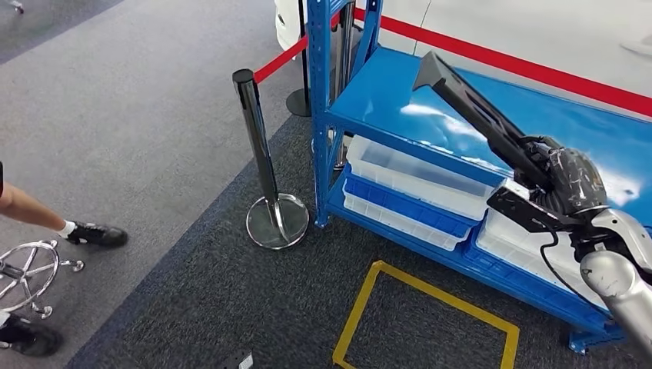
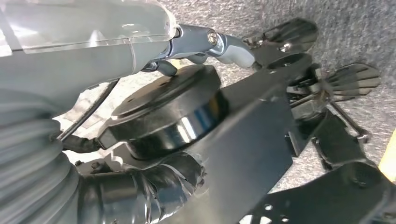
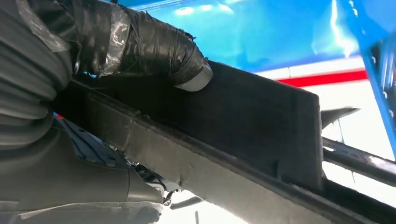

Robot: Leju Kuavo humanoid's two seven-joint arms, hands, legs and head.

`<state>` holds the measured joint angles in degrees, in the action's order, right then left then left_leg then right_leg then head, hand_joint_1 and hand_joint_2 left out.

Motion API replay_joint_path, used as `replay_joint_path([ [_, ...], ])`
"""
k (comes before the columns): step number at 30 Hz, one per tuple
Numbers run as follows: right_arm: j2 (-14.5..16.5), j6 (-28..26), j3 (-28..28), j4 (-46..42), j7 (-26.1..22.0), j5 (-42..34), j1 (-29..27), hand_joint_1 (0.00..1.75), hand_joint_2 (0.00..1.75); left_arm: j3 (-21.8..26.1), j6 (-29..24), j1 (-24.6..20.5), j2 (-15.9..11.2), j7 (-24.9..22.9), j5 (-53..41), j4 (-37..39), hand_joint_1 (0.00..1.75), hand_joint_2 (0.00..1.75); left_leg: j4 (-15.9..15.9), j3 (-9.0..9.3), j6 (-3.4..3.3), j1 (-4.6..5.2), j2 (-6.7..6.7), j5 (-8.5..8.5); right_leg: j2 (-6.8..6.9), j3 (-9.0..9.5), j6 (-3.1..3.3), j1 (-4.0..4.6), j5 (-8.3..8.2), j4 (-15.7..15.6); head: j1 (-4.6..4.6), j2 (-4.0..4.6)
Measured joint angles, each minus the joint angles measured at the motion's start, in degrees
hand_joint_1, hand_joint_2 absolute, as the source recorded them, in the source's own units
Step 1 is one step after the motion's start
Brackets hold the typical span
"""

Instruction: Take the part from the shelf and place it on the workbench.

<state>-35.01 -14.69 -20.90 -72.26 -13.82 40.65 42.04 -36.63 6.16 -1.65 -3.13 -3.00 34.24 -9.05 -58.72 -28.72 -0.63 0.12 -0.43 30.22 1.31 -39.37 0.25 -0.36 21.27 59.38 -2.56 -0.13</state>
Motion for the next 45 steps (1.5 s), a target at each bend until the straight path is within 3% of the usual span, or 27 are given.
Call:
replay_joint_path([
  [2,0.1,-0.1,0.1,0.3,-0.1,0.0,0.1,1.75,1.75,-0.1,0.0,0.0,0.0,0.0,0.0,0.0,0.00,1.75,1.3,-0.22,-0.87,0.10,0.02,-0.78,0.03,-0.16,-0.73,-0.21,-0.98,-0.4,-0.12,0.00],
  [3,0.1,-0.1,0.1,0.5,-0.1,0.0,0.1,1.75,1.75,-0.1,0.0,0.0,0.0,-0.1,-0.1,0.0,0.00,1.75,1.6,-0.53,-1.39,0.06,0.08,-1.52,-0.17,-0.49,-1.02,-0.30,-0.34,-0.1,-0.15,0.00],
  [4,0.1,-0.1,0.1,0.7,-0.1,0.0,0.0,1.75,1.75,-0.1,-0.1,0.1,0.0,-0.1,-0.1,0.0,0.00,1.75,1.8,-1.04,-1.95,-0.05,0.16,-2.34,-0.40,-1.04,-1.25,-0.36,1.38,1.0,-0.09,0.00],
  [6,0.2,-0.2,0.1,1.0,-0.1,0.0,0.0,1.75,1.75,-0.2,-0.1,0.1,0.0,-0.1,-0.2,0.0,0.00,1.75,1.9,-2.55,-2.63,-0.08,0.28,-3.81,-0.78,-2.78,-1.53,-0.49,7.13,6.9,0.02,0.00],
  [7,0.2,-0.2,0.1,1.1,-0.1,0.0,-0.1,1.75,1.75,-0.2,-0.1,0.1,0.0,-0.1,-0.2,0.0,0.00,1.75,1.8,-3.45,-2.73,-0.05,0.30,-4.46,-0.82,-3.55,-1.67,-0.53,9.45,10.7,0.05,0.00],
  [8,0.3,-0.2,0.1,1.2,-0.1,0.0,-0.2,1.75,1.75,-0.2,-0.1,0.1,0.0,-0.1,-0.2,0.0,0.00,1.75,1.6,-4.39,-2.69,-0.04,0.30,-5.09,-0.84,-3.90,-1.82,-0.56,10.49,13.9,0.05,0.00],
  [10,0.3,-0.2,0.1,1.4,-0.1,0.0,-0.3,1.75,1.75,-0.2,-0.1,0.1,0.1,-0.1,-0.2,0.0,0.00,1.75,1.0,-6.36,-2.46,-0.11,0.27,-6.17,-0.86,-2.12,-2.01,-0.69,8.82,15.2,0.05,0.00],
  [12,0.4,-0.2,0.1,1.5,-0.1,0.0,-0.2,1.75,1.75,-0.2,-0.1,0.1,0.1,-0.1,-0.2,0.0,0.00,1.75,0.2,-8.11,-2.02,-0.22,0.15,-6.93,-1.16,2.85,-2.04,-0.93,6.84,9.5,0.04,0.00],
  [13,0.4,-0.2,0.1,1.5,-0.1,0.0,-0.1,1.75,1.75,-0.2,-0.1,0.1,0.2,-0.1,-0.2,0.0,0.00,1.75,-0.2,-8.69,-1.81,-0.25,0.05,-7.17,-1.46,5.17,-2.02,-1.04,6.92,6.4,0.04,0.00],
  [15,0.4,-0.2,0.1,1.5,-0.1,0.0,0.0,1.75,1.75,-0.2,-0.1,0.1,0.2,-0.1,-0.2,0.0,0.00,1.75,-0.6,-9.18,-1.53,-0.26,-0.14,-7.39,-2.05,7.59,-1.94,-1.17,8.11,2.7,0.03,0.00],
  [23,0.4,-0.2,0.1,1.5,-0.1,0.0,0.0,1.75,1.75,-0.2,-0.1,0.1,0.2,-0.1,-0.2,0.0,0.00,1.75,-0.6,-9.29,-1.48,-0.23,-0.15,-7.42,-2.18,7.92,-1.92,-1.15,8.31,2.4,0.03,0.00],
  [25,0.4,-0.3,0.1,1.5,-0.1,0.0,0.0,1.75,1.75,-0.2,-0.1,0.1,0.2,-0.1,-0.2,0.0,0.00,1.75,-0.6,-9.48,-1.08,-0.11,-0.27,-7.84,-2.48,8.56,-1.62,-0.90,8.56,1.2,-0.04,0.00],
  [27,0.5,-0.5,0.1,1.6,-0.1,0.0,-0.1,1.75,1.75,-0.2,-0.1,0.1,0.1,-0.1,-0.2,0.0,0.00,1.75,-0.6,-9.94,-0.17,-0.05,-0.71,-8.76,-2.08,8.34,-0.65,-0.77,7.88,0.3,-0.05,0.00],
  [28,0.6,-0.6,0.1,1.7,-0.1,0.0,0.0,1.75,1.75,-0.2,-0.2,0.2,0.1,-0.2,-0.2,0.0,0.00,1.75,-2.0,-10.71,0.34,-0.16,-0.67,-7.19,-1.52,7.64,0.02,-0.82,7.09,0.1,-0.16,0.00],
  [29,0.7,-0.7,0.1,1.8,-0.2,0.0,0.0,1.75,1.75,-0.2,-0.2,0.2,0.2,-0.3,-0.2,0.0,0.00,1.75,-6.3,-11.95,1.03,-0.33,-0.56,-4.27,-0.62,6.23,0.71,-0.79,5.81,0.1,-0.31,0.00],
  [31,0.8,-0.8,0.2,1.9,-0.2,0.0,0.0,1.75,1.75,-0.2,-0.3,0.1,0.1,-0.5,-0.1,0.0,0.00,1.75,-6.4,-6.71,1.00,-0.18,1.68,0.20,2.13,2.42,0.93,-0.39,2.34,0.2,-0.66,0.00],
  [32,0.8,-0.8,0.2,1.9,-0.2,0.0,0.0,1.75,1.75,-0.2,-0.3,0.1,0.1,-0.6,-0.1,0.0,0.00,1.75,-4.5,-3.55,0.51,0.14,2.43,0.44,3.59,0.95,0.52,-0.28,0.67,0.1,-0.73,0.00],
  [33,0.8,-0.8,0.3,2.0,-0.2,0.0,-0.1,1.75,1.75,-0.2,-0.4,0.1,0.1,-0.6,0.0,0.0,0.00,1.75,0.5,-0.02,-0.36,0.48,2.98,-0.87,4.79,0.19,-0.04,-0.20,-0.62,-0.1,-0.75,0.00],
  [34,0.8,-0.9,0.3,2.0,-0.2,0.0,-0.1,1.75,1.75,-0.2,-0.4,0.1,0.1,-0.6,0.0,0.0,0.00,1.75,1.7,-0.14,-1.01,0.56,2.57,-1.61,4.85,0.06,-0.54,-0.41,-0.83,-0.2,-0.79,0.00],
  [35,0.8,-0.9,0.4,2.1,-0.3,0.0,-0.2,1.75,1.75,-0.2,-0.4,0.1,0.2,-0.7,0.0,0.0,0.00,1.75,2.1,-0.60,-1.63,0.49,2.17,-2.51,3.91,-0.26,-0.84,-0.51,0.29,0.3,-0.81,0.00],
  [36,0.8,-0.9,0.4,2.1,-0.3,0.0,-0.2,1.75,1.75,-0.2,-0.4,0.2,0.2,-0.7,0.0,0.0,0.00,1.75,2.5,-1.27,-2.14,0.33,1.74,-3.54,2.45,-0.85,-1.05,-0.58,2.57,2.0,-0.76,0.00],
  [38,0.7,-0.9,0.4,2.3,-0.3,0.0,-0.3,1.75,1.75,-0.2,-0.4,0.1,0.3,-0.7,0.0,0.0,0.00,1.75,2.5,-3.17,-2.67,0.25,0.78,-5.30,-0.40,-2.47,-1.20,-0.69,8.69,8.6,-0.71,0.00],
  [39,0.7,-0.9,0.5,2.4,-0.3,0.0,-0.4,1.75,1.75,-0.2,-0.5,0.1,0.3,-0.7,0.0,0.0,0.00,1.75,2.4,-4.24,-2.66,0.27,0.21,-6.06,-0.96,-3.09,-1.24,-0.67,10.68,12.3,-0.69,0.00],
  [40,0.7,-0.9,0.5,2.5,-0.3,0.0,-0.6,1.75,1.75,-0.2,-0.5,0.1,0.4,-0.7,0.0,0.0,0.00,1.75,2.1,-5.33,-2.60,0.28,-0.37,-6.76,-1.16,-3.16,-1.28,-0.66,11.21,14.9,-0.69,0.00],
  [42,0.7,-0.9,0.5,2.6,-0.3,0.0,-0.8,1.75,1.75,-0.2,-0.4,0.1,0.4,-0.7,0.0,0.0,0.00,1.75,1.3,-7.61,-2.32,0.20,-1.55,-7.99,-1.36,-0.69,-1.32,-0.76,9.03,14.9,-0.70,0.00],
  [43,0.7,-0.9,0.5,2.6,-0.3,0.0,-0.8,1.75,1.75,-0.2,-0.4,0.2,0.5,-0.7,0.0,0.0,0.00,1.75,0.8,-8.73,-2.09,0.12,-2.16,-8.52,-1.84,1.96,-1.31,-0.90,7.80,11.9,-0.70,0.00],
  [45,0.7,-0.9,0.5,2.6,-0.3,0.0,-0.7,1.75,1.75,-0.2,-0.5,0.1,0.5,-0.7,0.0,0.0,0.00,1.75,-0.1,-10.53,-1.49,0.06,-3.30,-9.48,-3.74,7.27,-1.17,-1.00,8.14,4.5,-0.78,-0.01],
])
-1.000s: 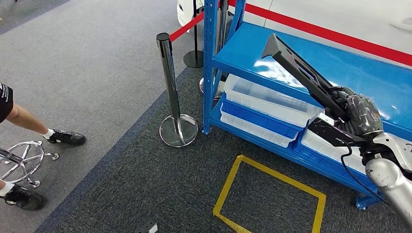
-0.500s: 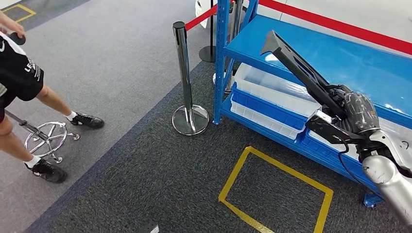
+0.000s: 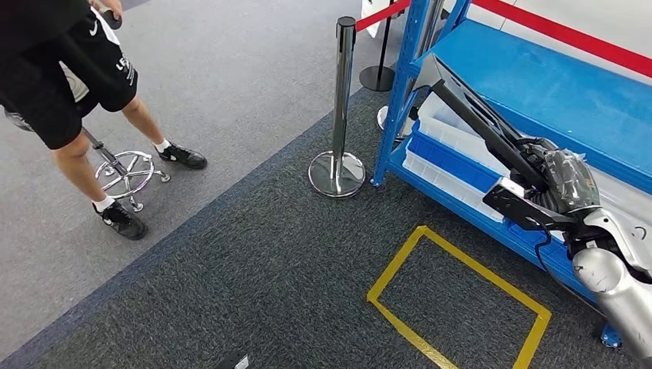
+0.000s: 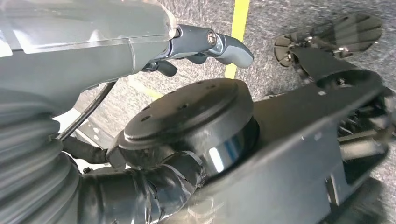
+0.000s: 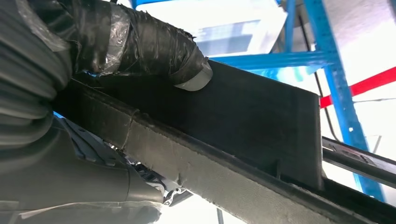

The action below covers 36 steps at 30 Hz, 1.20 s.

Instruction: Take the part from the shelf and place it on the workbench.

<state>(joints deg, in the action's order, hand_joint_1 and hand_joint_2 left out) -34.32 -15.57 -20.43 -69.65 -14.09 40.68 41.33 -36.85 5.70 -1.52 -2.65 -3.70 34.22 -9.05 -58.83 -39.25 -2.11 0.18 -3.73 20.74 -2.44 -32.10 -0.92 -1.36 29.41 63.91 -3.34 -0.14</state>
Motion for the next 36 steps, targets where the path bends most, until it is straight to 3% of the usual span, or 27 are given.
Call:
replay_joint_path([
  [2,0.0,0.0,0.0,0.0,0.0,0.0,-0.1,1.75,1.75,0.0,-0.1,0.0,0.0,0.0,0.0,0.0,0.00,1.75,-0.2,-0.84,0.69,0.02,-1.10,-1.12,-0.85,1.92,0.28,0.17,1.23,-3.5,0.06,0.00],
  [4,0.1,-0.1,0.0,0.0,0.0,0.0,-0.1,1.75,1.75,0.0,-0.3,0.3,-0.1,-0.1,0.0,0.0,0.00,1.75,0.0,-1.37,1.44,0.07,-2.04,-2.10,0.44,1.24,0.92,0.03,0.32,-3.8,0.21,0.01],
  [5,0.2,-0.2,0.0,0.1,0.0,0.0,-0.1,1.75,1.75,0.0,-0.3,0.3,-0.1,-0.1,0.0,0.0,0.00,1.75,-0.4,-1.95,1.79,0.12,-1.56,-1.36,1.16,0.71,1.43,-0.07,-0.34,-3.8,0.01,0.01],
  [7,0.3,-0.3,0.0,0.0,-0.1,0.0,0.0,1.75,1.75,0.0,-0.3,0.3,-0.1,-0.2,0.0,0.0,0.00,1.75,-4.7,-3.61,2.47,-0.02,0.91,3.48,2.56,-0.65,2.25,-0.10,-1.76,-4.0,-0.42,0.01],
  [9,0.3,-0.3,0.0,0.0,-0.1,0.0,-0.1,1.75,1.75,0.0,-0.3,0.2,-0.1,-0.2,0.0,0.0,0.00,1.75,-12.4,-5.27,3.13,-0.40,2.86,8.80,3.90,-2.19,2.54,0.22,-3.00,-4.0,-0.69,0.01],
  [10,0.3,-0.4,0.1,0.0,-0.1,0.0,-0.1,1.75,1.75,0.0,-0.3,0.1,-0.1,-0.2,0.1,0.0,0.00,1.75,-15.6,-5.51,3.35,-0.61,3.19,9.63,4.57,-2.99,2.54,0.34,-3.58,-3.9,-0.72,0.01],
  [11,0.3,-0.4,0.1,0.0,-0.1,0.0,-0.1,1.75,1.75,0.0,-0.3,0.1,-0.1,-0.2,0.0,0.0,0.00,1.75,-17.3,-5.04,3.50,-0.76,3.34,9.19,5.24,-3.82,2.49,0.44,-4.16,-3.8,-0.77,0.01],
  [12,0.3,-0.4,0.1,0.0,-0.1,0.0,-0.1,1.75,1.75,0.0,-0.3,0.1,-0.1,-0.2,0.0,0.0,0.00,1.75,-17.2,-3.63,3.54,-0.85,3.49,7.89,5.90,-4.64,2.41,0.50,-4.72,-3.7,-0.81,0.01],
  [13,0.3,-0.4,0.1,0.0,-0.1,0.0,0.0,1.75,1.75,0.0,-0.3,0.1,-0.1,-0.2,0.0,0.0,0.00,1.75,-14.9,-1.09,3.43,-0.86,3.92,6.64,6.48,-5.35,2.30,0.58,-5.27,-3.7,-0.86,0.01],
  [14,0.2,-0.4,0.1,0.0,-0.1,0.0,0.0,1.75,1.75,0.0,-0.3,0.0,-0.1,-0.2,0.0,0.0,0.00,1.75,-11.0,2.36,3.14,-0.73,4.97,6.41,7.07,-5.88,2.15,0.63,-5.75,-3.6,-0.87,0.01],
  [16,0.1,-0.5,0.1,0.0,-0.1,0.0,0.1,1.75,1.75,0.0,-0.4,-0.1,-0.2,-0.2,0.0,0.0,0.00,1.75,-2.6,8.45,2.26,-0.06,6.95,7.77,8.36,-6.39,1.65,0.61,-6.70,-3.7,-0.84,0.01],
  [17,0.1,-0.6,0.1,0.0,-0.1,0.0,0.1,1.75,1.75,0.0,-0.4,-0.1,-0.3,-0.2,0.0,0.0,0.00,1.75,-0.1,9.80,1.79,0.39,7.35,8.40,9.06,-6.43,1.33,0.47,-7.21,-3.9,-0.88,0.01],
  [19,0.2,-0.7,0.2,0.0,-0.1,0.0,0.0,1.75,1.75,0.0,-0.4,0.0,-0.3,-0.2,0.1,0.0,0.00,1.75,1.6,9.61,0.74,0.73,6.40,7.29,9.91,-6.49,0.58,0.14,-8.20,-4.6,-1.01,0.01],
  [20,0.2,-0.7,0.2,0.0,-0.1,0.0,-0.2,1.75,1.75,0.0,-0.5,0.0,-0.2,-0.2,0.2,0.0,0.00,1.75,2.2,9.32,0.22,0.70,5.84,6.36,9.00,-6.66,0.24,0.00,-7.78,-4.5,-1.05,0.01],
  [22,0.2,-0.8,0.2,0.0,-0.1,0.0,-0.5,1.75,1.75,0.0,-0.5,0.1,-0.2,-0.3,0.3,0.0,0.00,1.75,3.0,8.30,-0.78,0.38,4.86,4.44,5.44,-7.85,-0.13,-0.07,-3.86,-1.4,-0.96,0.01],
  [23,0.1,-0.8,0.2,0.0,-0.1,0.0,-0.7,1.75,1.75,0.0,-0.5,0.1,-0.1,-0.3,0.4,0.0,0.00,1.75,3.0,7.42,-1.03,0.42,4.32,3.72,3.72,-8.74,-0.15,-0.02,-0.97,1.9,-0.96,0.01],
  [24,0.0,-0.8,0.2,0.0,-0.1,0.0,-0.9,1.75,1.75,0.0,-0.5,0.1,-0.2,-0.4,0.5,0.0,0.00,1.75,2.9,6.53,-1.18,0.44,3.74,3.06,2.86,-9.66,-0.12,0.06,1.51,5.7,-0.94,0.01],
  [25,0.0,-0.9,0.2,0.1,-0.1,0.0,-1.1,1.75,1.75,0.0,-0.5,0.0,-0.1,-0.3,0.6,0.0,0.00,1.75,2.8,5.63,-1.16,0.45,3.08,2.44,2.51,-10.14,-0.15,0.09,2.83,8.9,-0.96,0.01],
  [26,-0.1,-0.9,0.2,0.1,-0.1,0.0,-1.4,1.75,1.75,0.0,-0.4,0.1,-0.1,-0.2,0.6,0.0,0.00,1.75,2.6,4.69,-1.09,0.42,2.39,1.91,2.39,-9.88,-0.20,0.06,2.91,10.6,-0.96,0.01],
  [27,-0.1,-0.9,0.2,0.0,-0.1,0.0,-1.6,1.75,1.75,0.0,-0.4,0.1,-0.1,0.0,0.7,0.0,0.00,1.75,2.2,3.70,-0.94,0.33,1.69,1.41,2.33,-8.66,-0.27,-0.03,1.87,10.4,-0.96,0.01],
  [29,-0.4,-0.9,0.3,-0.2,0.0,0.0,-1.9,1.75,1.75,0.0,-0.3,0.2,-0.1,0.8,0.8,0.0,0.00,1.75,1.3,1.75,-0.45,0.04,0.33,0.65,1.26,-3.82,-0.48,-0.47,-0.30,4.7,-0.96,0.01],
  [31,-1.0,-0.9,0.7,-0.6,0.0,0.0,-2.4,1.75,1.75,0.0,-0.3,0.2,-0.1,1.3,0.8,0.0,0.00,1.75,0.1,0.15,0.25,-0.01,-1.02,0.01,-0.74,0.55,-0.55,-0.67,0.38,-1.7,-0.99,0.01],
  [32,-1.3,-0.8,0.9,-0.7,0.0,0.0,-2.7,1.75,1.75,0.0,-0.3,0.2,-0.1,1.4,0.8,0.0,0.00,1.75,-0.2,-0.38,0.60,0.04,-1.71,-0.34,-1.30,1.46,-0.46,-0.64,1.22,-3.3,-1.03,0.00],
  [34,-1.6,-0.3,1.1,-1.0,-0.2,-0.3,-3.3,1.75,1.75,0.0,-0.2,0.4,-0.3,1.4,0.7,0.0,0.00,1.75,-0.4,-0.94,1.20,0.09,-2.89,-1.12,-0.29,1.45,0.09,-0.56,1.18,-3.6,-1.08,0.00],
  [36,-1.8,0.8,1.2,-1.3,-0.6,-0.8,-3.6,1.75,1.75,0.0,0.1,0.7,-0.5,1.2,0.6,0.0,0.00,1.75,-1.8,-1.86,1.77,0.11,-1.36,-0.03,1.15,1.13,0.99,-0.63,0.54,-3.7,-1.34,0.01],
])
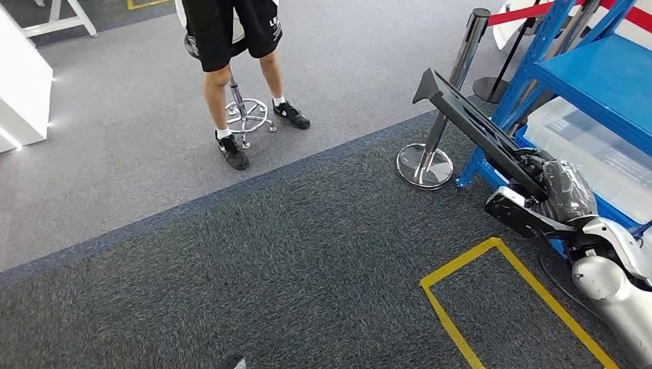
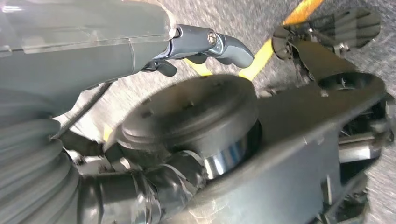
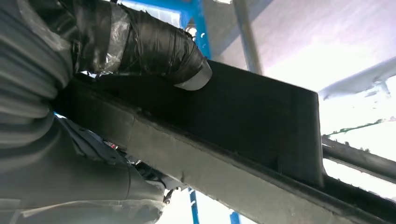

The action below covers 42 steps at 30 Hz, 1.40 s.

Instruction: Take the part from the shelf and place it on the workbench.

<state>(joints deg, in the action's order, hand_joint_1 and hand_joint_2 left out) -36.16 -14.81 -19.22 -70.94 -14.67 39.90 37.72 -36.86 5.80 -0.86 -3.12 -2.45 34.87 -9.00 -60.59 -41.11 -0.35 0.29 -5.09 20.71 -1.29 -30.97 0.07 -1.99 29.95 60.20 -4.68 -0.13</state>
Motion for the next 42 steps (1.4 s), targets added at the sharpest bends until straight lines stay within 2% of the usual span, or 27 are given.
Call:
replay_joint_path([
  [2,-0.5,1.0,0.1,-0.6,-0.3,-0.4,-0.2,1.75,1.75,0.0,0.2,0.0,-0.1,-0.1,0.0,0.0,0.00,1.75,-5.4,-2.11,0.59,-0.13,3.15,4.02,1.45,-0.42,0.65,0.18,-0.58,-0.1,-0.37,0.00],
  [4,-1.2,1.5,0.3,-1.0,-0.4,-0.7,-0.3,1.75,1.75,0.0,0.3,-0.1,-0.1,-0.1,-0.1,0.0,0.00,1.75,-12.5,-4.35,0.93,-0.38,4.54,7.71,2.94,-0.92,0.82,0.54,-0.92,-0.1,-0.49,0.00],
  [5,-1.5,1.7,0.4,-1.1,-0.4,-0.8,-0.4,1.75,1.75,0.0,0.3,-0.1,-0.1,-0.2,-0.1,0.0,0.00,1.75,-14.4,-4.55,0.90,-0.43,4.73,8.23,3.71,-1.10,0.82,0.71,-1.01,0.0,-0.49,0.00],
  [6,-1.8,1.8,0.5,-1.3,-0.3,-0.9,-0.5,1.75,1.75,0.0,0.3,-0.1,-0.1,-0.2,-0.1,0.0,0.00,1.75,-14.2,-3.70,0.68,-0.39,4.84,7.80,4.46,-1.20,0.81,0.90,-1.06,0.0,-0.49,0.00],
  [8,-2.3,2.0,0.5,-1.9,-0.3,-0.9,-0.7,1.75,1.75,0.0,0.2,-0.1,-0.1,-0.3,-0.2,0.0,0.00,1.75,-8.0,0.75,-0.55,0.19,5.80,5.35,5.87,-1.22,0.80,1.22,-1.09,0.0,-0.49,0.00],
  [10,-2.8,2.2,0.7,-2.3,-0.3,-0.9,-0.9,1.75,1.75,0.0,0.2,0.0,-0.3,-0.3,-0.2,0.0,0.00,1.75,-1.2,5.09,-2.07,1.29,7.99,4.16,7.30,-1.16,0.67,1.44,-1.15,-0.2,-0.46,0.00],
  [12,-3.0,2.3,0.9,-2.5,-0.2,-0.9,-1.1,1.75,1.75,0.0,0.2,0.0,-0.4,-0.3,-0.3,0.0,0.00,1.75,1.5,6.31,-2.96,2.05,8.79,4.15,8.73,-1.05,0.25,1.43,-1.40,-0.7,-0.47,0.00],
  [14,-3.3,2.4,0.9,-2.9,-0.1,-0.9,-1.4,1.75,1.75,0.0,0.2,0.2,-0.5,-0.3,-0.4,0.0,0.00,1.75,3.2,6.72,-3.64,1.97,7.63,3.31,9.49,-0.68,-0.34,1.25,-1.51,-1.4,-0.48,-0.01],
  [15,-3.6,2.5,1.0,-3.1,0.0,-0.9,-1.6,1.75,1.75,0.0,0.3,0.2,-0.5,-0.3,-0.5,0.0,0.00,1.75,4.4,7.26,-3.91,1.77,6.94,2.72,8.45,-0.72,-0.54,1.19,-1.03,-1.0,-0.45,-0.01],
  [16,-3.9,2.5,1.1,-3.3,0.0,-0.9,-1.6,1.75,1.75,0.0,0.3,0.3,-0.5,-0.3,-0.5,0.0,0.00,1.75,5.5,7.81,-4.16,1.53,6.28,2.10,6.66,-1.27,-0.70,1.11,0.01,0.4,-0.43,-0.01],
  [18,-4.8,2.6,1.5,-3.4,0.1,-0.9,-1.8,1.75,1.75,0.0,0.4,0.1,-0.4,-0.3,-0.6,0.0,0.00,1.75,6.5,8.26,-4.29,1.29,4.90,1.45,2.57,-4.32,-0.95,0.93,3.16,6.9,-0.37,0.00],
  [19,-5.1,2.7,1.6,-3.4,0.2,-0.9,-2.0,1.75,1.75,0.0,0.3,0.0,-0.3,-0.2,-0.5,0.0,0.00,1.75,6.4,8.18,-4.32,1.23,4.16,1.40,1.64,-6.18,-1.16,0.80,4.39,10.5,-0.36,0.00],
  [20,-5.5,2.8,1.7,-3.4,0.2,-0.9,-2.2,1.75,1.75,0.0,0.3,-0.1,-0.3,-0.2,-0.5,0.0,0.00,1.75,6.1,8.04,-4.26,1.15,3.36,1.45,1.31,-7.53,-1.43,0.66,4.71,12.8,-0.35,0.00],
  [21,-5.7,3.0,1.7,-3.4,0.3,-0.9,-2.5,1.75,1.75,0.0,0.2,-0.1,-0.2,-0.1,-0.4,0.0,0.00,1.75,5.7,7.88,-4.10,1.02,2.55,1.56,1.21,-7.92,-1.74,0.45,3.93,13.0,-0.37,0.00],
  [22,-5.9,3.1,1.7,-3.4,0.3,-0.9,-2.6,1.75,1.75,0.0,0.2,-0.1,-0.1,-0.1,-0.4,0.0,0.00,1.75,5.1,7.67,-3.85,0.84,1.74,1.77,1.12,-7.29,-2.09,0.17,2.23,11.2,-0.36,0.00],
  [23,-6.1,3.2,1.8,-3.5,0.3,-0.9,-2.7,1.75,1.75,0.0,0.1,0.0,-0.1,0.0,-0.3,0.0,0.00,1.75,4.3,7.33,-3.45,0.64,0.93,2.13,0.53,-5.83,-2.52,-0.26,0.10,7.6,-0.35,0.00],
  [25,-6.5,3.5,2.0,-3.8,0.5,-0.9,-2.7,1.75,1.75,0.0,0.0,0.0,-0.3,0.2,-0.1,0.0,0.00,1.75,2.1,6.04,-2.56,0.41,-0.59,2.91,-2.16,-3.35,-3.06,-0.91,-1.99,1.9,-0.20,-0.01],
  [27,-6.9,4.0,2.1,-4.4,1.2,-0.6,-3.0,1.75,1.75,0.0,-0.2,0.0,-0.5,0.6,-0.1,0.0,0.00,1.75,0.8,4.65,-1.79,0.28,-1.96,3.12,-3.40,-3.00,-2.70,-0.78,-1.70,0.9,-0.07,-0.01],
  [29,-7.1,4.4,2.1,-5.2,2.0,-0.3,-3.2,1.75,1.75,0.0,0.0,0.4,-0.6,0.7,-0.2,0.0,0.00,1.75,0.6,3.87,-1.14,0.10,-2.66,2.93,-1.90,-3.20,-1.86,-0.57,-1.93,1.0,-0.09,0.00],
  [31,-7.3,4.6,2.2,-5.9,2.3,-0.2,-3.2,1.75,1.75,0.0,0.2,0.5,-0.7,0.8,-0.5,0.1,0.00,1.75,-1.5,2.62,-0.49,0.12,-0.05,4.12,-0.42,-3.12,-1.12,-0.60,-2.17,0.8,-0.34,0.00],
  [33,-7.6,4.6,2.4,-6.4,2.3,-0.2,-3.2,1.75,1.75,-0.1,0.4,0.2,-0.7,0.8,-0.7,0.1,0.00,1.75,-7.8,-0.40,0.03,-0.02,3.53,7.38,1.19,-3.02,-0.66,-0.32,-2.17,0.7,-0.60,0.00],
  [35,-7.9,4.7,2.6,-6.6,2.3,-0.2,-3.3,1.75,1.75,-0.1,0.4,0.0,-0.7,0.8,-0.8,0.1,0.00,1.75,-14.4,-3.63,0.18,-0.36,4.61,9.81,2.88,-2.98,-0.48,0.02,-2.09,0.7,-0.61,0.00],
  [36,-8.0,4.7,2.6,-6.6,2.3,-0.2,-3.4,1.75,1.75,-0.1,0.4,0.0,-0.7,0.9,-0.8,0.1,0.00,1.75,-15.4,-4.09,0.13,-0.44,4.73,9.68,3.68,-2.94,-0.45,0.14,-2.02,0.7,-0.61,0.00],
  [37,-8.0,4.7,2.7,-6.7,2.3,-0.2,-3.5,1.75,1.75,-0.1,0.5,0.0,-0.7,0.9,-0.9,0.1,0.00,1.75,-14.1,-3.39,0.00,-0.46,4.83,8.59,4.46,-2.87,-0.44,0.22,-1.95,0.7,-0.61,0.00],
  [38,-8.1,4.7,2.7,-6.7,2.3,-0.2,-3.6,1.75,1.75,-0.1,0.4,0.1,-0.7,0.9,-0.9,0.1,0.00,1.75,-10.8,-1.54,-0.23,-0.40,5.31,6.80,5.20,-2.74,-0.49,0.28,-1.85,0.7,-0.61,0.00],
  [40,-8.3,4.6,3.0,-6.9,2.3,-0.2,-3.7,1.75,1.75,-0.1,0.4,0.0,-0.7,0.9,-1.0,0.1,0.00,1.75,-3.1,2.56,-0.80,0.26,7.43,4.34,6.55,-2.46,-0.75,0.40,-1.62,0.7,-0.61,0.00],
  [42,-8.4,4.7,3.3,-6.9,2.3,-0.2,-3.8,1.75,1.75,-0.1,0.3,0.0,-0.8,0.9,-1.0,0.1,0.00,1.75,0.3,4.11,-1.45,1.03,8.35,3.93,7.72,-2.23,-1.27,0.52,-1.49,0.4,-0.58,0.00],
])
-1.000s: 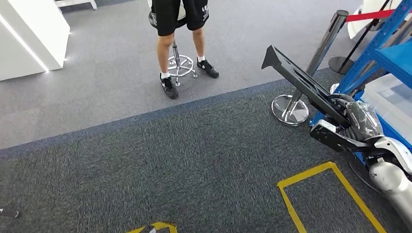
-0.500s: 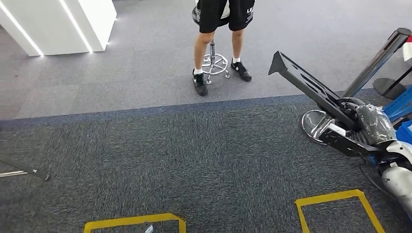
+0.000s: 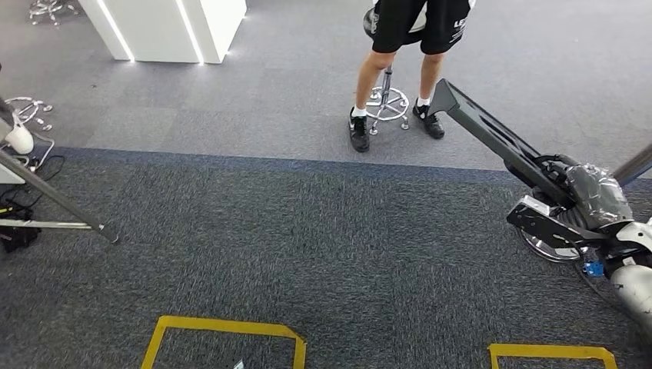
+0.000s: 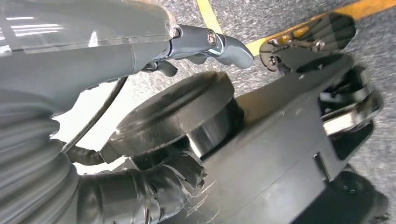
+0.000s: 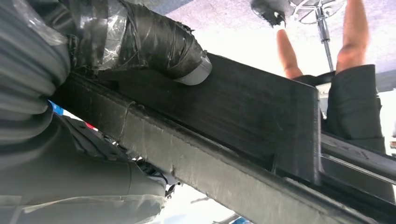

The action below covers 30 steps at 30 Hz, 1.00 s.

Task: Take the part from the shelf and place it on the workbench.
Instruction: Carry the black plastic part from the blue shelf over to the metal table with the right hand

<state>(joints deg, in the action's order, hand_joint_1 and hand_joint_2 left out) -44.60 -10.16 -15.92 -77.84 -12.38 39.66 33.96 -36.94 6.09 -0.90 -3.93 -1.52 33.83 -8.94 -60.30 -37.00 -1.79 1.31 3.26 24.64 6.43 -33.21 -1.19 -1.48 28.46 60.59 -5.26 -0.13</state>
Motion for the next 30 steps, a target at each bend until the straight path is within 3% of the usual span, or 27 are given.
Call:
replay_joint_path([
  [2,0.0,0.0,0.1,0.0,0.0,0.0,-0.2,1.75,1.75,0.0,-0.1,0.2,-0.2,0.0,0.0,0.0,0.00,1.75,0.7,0.18,-0.71,0.17,-1.37,-0.35,1.03,0.32,-0.66,-0.04,0.07,-0.4,0.01,-0.01],
  [3,0.0,0.0,0.1,0.0,0.0,0.0,-0.3,1.75,1.75,0.0,-0.2,0.3,-0.2,0.0,-0.1,0.0,0.00,1.75,1.3,0.51,-1.08,0.11,-2.07,-0.62,0.52,0.45,-0.90,-0.17,0.38,-0.3,0.06,-0.01],
  [5,-0.1,0.0,0.2,0.0,0.0,-0.1,-0.4,1.75,1.75,0.0,-0.3,0.4,-0.3,0.0,-0.2,0.0,0.00,1.75,2.3,1.33,-1.93,-0.13,-3.26,-1.14,-2.52,-0.79,-1.04,-0.36,2.46,2.8,0.16,-0.01],
  [7,-0.3,0.1,0.4,0.0,-0.1,-0.2,-0.5,1.75,1.75,0.0,-0.4,0.2,-0.3,0.0,-0.2,0.0,0.00,1.75,2.5,1.54,-2.41,-0.05,-4.51,-1.22,-5.61,-4.42,-0.89,-0.23,5.58,10.0,0.26,-0.01],
  [9,-0.4,0.2,0.4,0.1,0.0,-0.4,-0.8,1.75,1.75,-0.2,-0.5,0.1,-0.3,-0.2,-0.4,0.0,0.00,1.75,2.2,1.56,-2.58,0.09,-6.12,-1.08,-6.39,-7.40,-0.91,-0.11,6.25,14.7,0.28,0.00],
  [10,-0.4,0.3,0.4,0.1,0.0,-0.6,-0.9,1.75,1.75,-0.3,-0.4,0.0,-0.3,-0.3,-0.6,0.0,0.00,1.75,1.9,1.57,-2.60,0.12,-6.95,-0.94,-6.49,-7.47,-0.89,-0.10,4.92,14.0,0.27,0.00],
  [11,-0.5,0.4,0.4,0.1,-0.1,-0.7,-1.0,1.75,1.75,-0.4,-0.3,0.1,-0.2,-0.4,-0.7,0.0,0.00,1.75,1.6,1.58,-2.56,0.13,-7.80,-0.76,-6.78,-6.48,-0.84,-0.14,2.70,11.1,0.28,0.00],
  [13,-0.5,0.6,0.6,0.1,-0.1,-0.7,-1.0,1.75,1.75,-0.7,-0.1,0.1,-0.2,-0.5,-0.8,0.0,0.00,1.75,0.6,1.24,-2.29,0.11,-9.41,-0.35,-9.14,-3.59,-0.67,-0.36,-0.79,4.0,0.26,0.00],
  [15,-0.7,0.7,0.9,0.1,-0.1,-0.7,-1.0,1.75,1.75,-1.0,0.1,0.0,-0.1,-0.6,-0.9,0.0,0.00,1.75,0.0,0.47,-1.80,-0.08,-10.92,-0.26,-10.86,-2.20,-0.55,-0.37,-1.42,0.7,0.24,-0.01],
  [17,-0.8,0.8,1.0,0.0,-0.1,-0.7,-1.0,1.75,1.75,-1.1,0.1,0.1,-0.1,-0.6,-0.9,0.0,0.00,1.75,0.1,-0.10,-1.11,-0.32,-12.47,-0.54,-9.77,-1.97,-0.21,-0.25,-1.43,0.4,0.28,-0.01],
  [18,-0.7,0.8,1.1,0.0,-0.1,-0.7,-0.9,1.75,1.75,-1.1,0.1,0.2,-0.2,-0.6,-0.9,0.0,0.00,1.75,0.0,-0.23,-0.79,-0.30,-12.23,-0.45,-8.95,-1.71,0.09,-0.26,-1.59,0.0,0.28,-0.02],
  [20,-0.7,0.8,1.1,0.0,-0.1,-0.7,-0.9,1.75,1.75,-1.2,0.1,0.2,-0.2,-0.6,-0.9,0.0,0.00,1.75,-2.5,-1.48,-0.10,-0.17,-9.06,1.05,-7.23,-0.95,0.76,-0.39,-1.87,-1.0,0.05,-0.01],
  [22,-0.6,0.8,1.3,-0.1,-0.2,-0.7,-0.8,1.75,1.75,-1.3,0.1,0.0,-0.1,-0.6,-0.9,0.0,0.00,1.75,-8.6,-4.60,0.53,-0.60,-5.10,3.84,-5.65,-0.46,1.09,-0.12,-1.82,-1.3,-0.24,0.00],
  [24,-0.6,0.8,1.4,-0.1,-0.2,-0.7,-0.7,1.75,1.75,-1.3,0.1,-0.1,-0.1,-0.6,-0.9,0.0,0.00,1.75,-13.5,-7.40,0.98,-1.28,-3.91,5.04,-3.96,-0.21,1.10,0.05,-1.56,-1.3,-0.31,0.00],
  [25,-0.6,0.8,1.4,-0.1,-0.2,-0.7,-0.7,1.75,1.75,-1.3,0.1,-0.1,0.0,-0.6,-0.9,0.0,0.00,1.75,-13.4,-7.49,1.14,-1.54,-3.68,4.32,-3.13,-0.05,1.01,0.06,-1.40,-1.3,-0.31,0.00],
  [27,-0.6,0.8,1.4,-0.1,-0.3,-0.7,-0.6,1.75,1.75,-1.4,0.0,-0.1,0.0,-0.6,-1.0,0.0,0.00,1.75,-7.7,-4.64,1.32,-1.87,-2.42,0.90,-1.58,0.41,0.67,0.05,-1.01,-1.3,-0.32,0.00],
  [29,-0.6,0.7,1.5,-0.1,-0.3,-0.7,-0.4,1.75,1.75,-1.4,-0.1,-0.1,0.1,-0.6,-1.1,0.0,0.00,1.75,-1.5,-1.46,1.08,-1.33,0.10,-1.02,-0.25,0.77,0.13,0.28,-0.60,-1.3,-0.29,0.00],
  [30,-0.6,0.7,1.5,-0.1,-0.3,-0.6,-0.3,1.75,1.75,-1.4,-0.1,-0.1,0.1,-0.6,-1.1,0.0,0.00,1.75,0.0,-0.81,0.77,-0.98,0.82,-1.10,0.36,0.91,-0.17,0.40,-0.42,-1.3,-0.26,0.00],
])
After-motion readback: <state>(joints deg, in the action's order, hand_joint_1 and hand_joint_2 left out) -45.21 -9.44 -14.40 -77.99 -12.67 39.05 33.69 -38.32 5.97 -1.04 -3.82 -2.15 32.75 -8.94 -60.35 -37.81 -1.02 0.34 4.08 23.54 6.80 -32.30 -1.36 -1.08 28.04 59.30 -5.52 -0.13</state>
